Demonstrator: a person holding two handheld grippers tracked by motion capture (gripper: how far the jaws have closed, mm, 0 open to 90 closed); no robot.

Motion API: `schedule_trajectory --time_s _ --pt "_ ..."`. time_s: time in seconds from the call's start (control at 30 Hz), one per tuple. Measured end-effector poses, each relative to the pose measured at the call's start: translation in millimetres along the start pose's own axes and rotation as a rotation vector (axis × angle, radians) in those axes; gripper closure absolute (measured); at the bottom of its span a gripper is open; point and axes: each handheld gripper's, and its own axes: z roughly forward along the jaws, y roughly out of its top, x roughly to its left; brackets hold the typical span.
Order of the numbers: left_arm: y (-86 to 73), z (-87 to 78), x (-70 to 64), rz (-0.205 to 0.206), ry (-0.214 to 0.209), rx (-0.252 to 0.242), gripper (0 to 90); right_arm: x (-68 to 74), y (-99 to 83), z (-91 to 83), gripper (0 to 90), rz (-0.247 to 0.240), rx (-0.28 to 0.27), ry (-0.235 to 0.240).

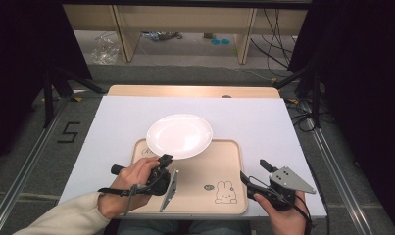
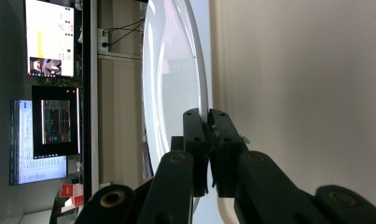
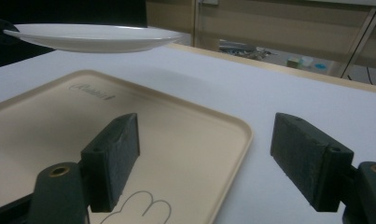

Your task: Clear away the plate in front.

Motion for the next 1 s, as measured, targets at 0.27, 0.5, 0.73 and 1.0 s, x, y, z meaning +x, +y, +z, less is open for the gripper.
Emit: schedule_trajectory --time_s 0.27,0.5,0.73,1.0 --pt "1.2 -8.7 -8.3 0.009 -0.01 -0.01 86.2 -0.1 -0.1 0.2 25.0 -0.012 -0.006 -0.017" --pt "2.1 -12.3 -16.4 0.02 -0.023 -0.019 86.2 -0.2 0.4 -0.4 24.9 -0.013 -0.002 -0.013" --pt "4.1 -12.2 -23.0 0.036 -0.043 -0.026 86.1 -0.3 0.2 -0.1 25.0 -0.01 0.0 -0.012" --pt "5.1 -8.4 -25.0 0.044 -0.054 -0.026 85.9 -0.2 -0.1 0.1 25.0 -0.001 -0.001 -0.001"
